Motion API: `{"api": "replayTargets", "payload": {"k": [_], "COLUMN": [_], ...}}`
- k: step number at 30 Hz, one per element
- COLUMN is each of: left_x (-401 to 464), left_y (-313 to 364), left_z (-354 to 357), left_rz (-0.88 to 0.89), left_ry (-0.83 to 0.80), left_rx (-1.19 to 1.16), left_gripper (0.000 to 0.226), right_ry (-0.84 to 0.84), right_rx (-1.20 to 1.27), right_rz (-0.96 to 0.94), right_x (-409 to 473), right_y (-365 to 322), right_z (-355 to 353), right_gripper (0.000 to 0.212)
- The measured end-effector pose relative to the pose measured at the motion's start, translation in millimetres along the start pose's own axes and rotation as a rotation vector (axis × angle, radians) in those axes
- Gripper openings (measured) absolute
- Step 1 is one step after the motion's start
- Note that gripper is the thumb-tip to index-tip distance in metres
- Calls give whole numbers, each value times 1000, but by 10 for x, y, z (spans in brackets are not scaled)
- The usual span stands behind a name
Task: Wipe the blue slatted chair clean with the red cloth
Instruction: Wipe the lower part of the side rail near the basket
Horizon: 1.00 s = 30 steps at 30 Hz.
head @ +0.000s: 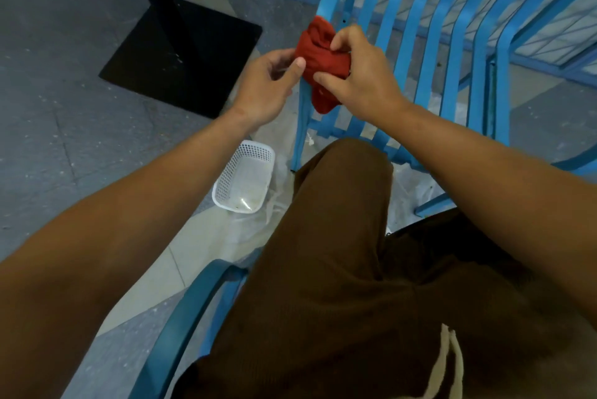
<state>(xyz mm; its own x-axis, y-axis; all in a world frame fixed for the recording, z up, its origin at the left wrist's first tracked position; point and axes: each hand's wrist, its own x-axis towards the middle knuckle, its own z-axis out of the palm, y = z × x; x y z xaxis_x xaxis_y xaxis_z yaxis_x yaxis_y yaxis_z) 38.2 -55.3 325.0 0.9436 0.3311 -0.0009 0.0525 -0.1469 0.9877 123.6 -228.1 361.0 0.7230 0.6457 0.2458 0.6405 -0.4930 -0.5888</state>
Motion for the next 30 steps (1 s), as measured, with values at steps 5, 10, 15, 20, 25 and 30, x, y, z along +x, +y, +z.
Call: {"api": "replayTargets", "payload": {"k": [5,10,15,20,25,30], "left_x": [-39,65,273,363,340,213], "left_y": [126,171,120,-9,-161,-456], "left_z": [91,-22,-244,-82,118,177], "left_rz": [99,128,126,132,178,162], "left_ry": [117,115,54,-13,102,127], "left_rx": [-3,54,-14,99,225,269], "left_gripper": [25,16,11,13,14,16], "right_ry": [-165,-364,-21,-247,-253,-207], "right_rx": [-17,-295,-324,-485,-216,-184], "right_rz": [-51,-207,-105,41,36,19], "right_x": [-25,223,733,952,817,812], "right_y": [-263,-481,-326,-41,85,67], "right_z": [-56,-425,-647,-286,-18,21], "right_gripper": [35,33,47,70,67,64]}}
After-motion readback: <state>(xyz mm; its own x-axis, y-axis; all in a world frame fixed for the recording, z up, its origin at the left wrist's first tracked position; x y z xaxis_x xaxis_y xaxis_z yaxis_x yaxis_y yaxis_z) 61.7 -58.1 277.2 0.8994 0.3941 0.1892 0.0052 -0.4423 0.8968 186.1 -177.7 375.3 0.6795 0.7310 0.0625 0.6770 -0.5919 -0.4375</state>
